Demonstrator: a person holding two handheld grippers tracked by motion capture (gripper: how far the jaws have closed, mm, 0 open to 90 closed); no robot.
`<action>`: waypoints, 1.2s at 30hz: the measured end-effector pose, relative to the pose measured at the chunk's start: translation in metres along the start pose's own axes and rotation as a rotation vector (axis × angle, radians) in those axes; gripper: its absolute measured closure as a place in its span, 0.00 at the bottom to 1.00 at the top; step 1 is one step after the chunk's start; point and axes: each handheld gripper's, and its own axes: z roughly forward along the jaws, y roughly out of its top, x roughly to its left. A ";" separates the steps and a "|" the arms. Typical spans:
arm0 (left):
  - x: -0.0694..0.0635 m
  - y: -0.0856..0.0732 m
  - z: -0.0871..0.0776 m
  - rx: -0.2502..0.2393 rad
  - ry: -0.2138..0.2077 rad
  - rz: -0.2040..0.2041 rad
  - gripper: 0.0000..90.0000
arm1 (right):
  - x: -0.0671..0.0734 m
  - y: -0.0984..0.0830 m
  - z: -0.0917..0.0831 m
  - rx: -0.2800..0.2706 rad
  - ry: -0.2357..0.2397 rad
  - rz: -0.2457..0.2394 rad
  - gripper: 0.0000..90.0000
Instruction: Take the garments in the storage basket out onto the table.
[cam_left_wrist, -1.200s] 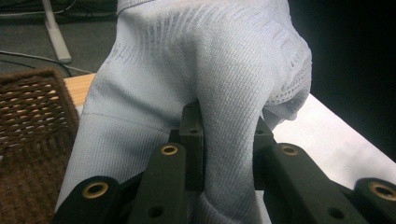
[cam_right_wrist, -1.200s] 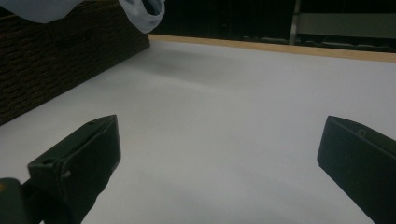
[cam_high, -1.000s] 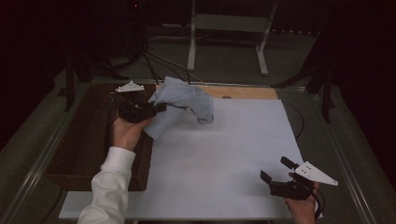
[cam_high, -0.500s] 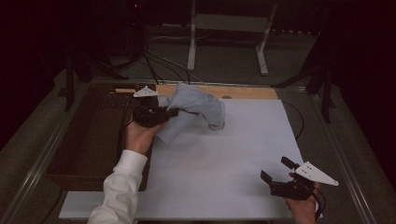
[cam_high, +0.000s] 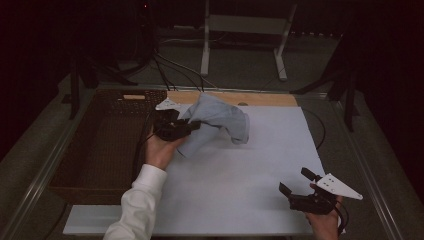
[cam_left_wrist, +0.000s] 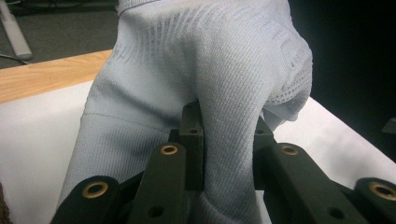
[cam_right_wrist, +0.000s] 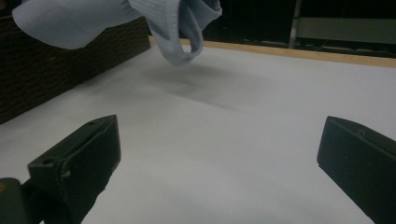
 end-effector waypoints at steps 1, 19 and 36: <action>-0.001 0.000 0.001 0.001 0.003 0.003 0.84 | 0.000 0.000 0.000 -0.001 0.001 -0.002 0.00; -0.017 -0.009 0.021 0.010 -0.025 0.005 0.85 | 0.000 0.000 0.000 -0.001 0.004 -0.003 0.00; -0.026 -0.021 0.041 0.023 -0.044 -0.018 0.84 | 0.000 0.000 0.000 0.000 0.006 -0.003 0.00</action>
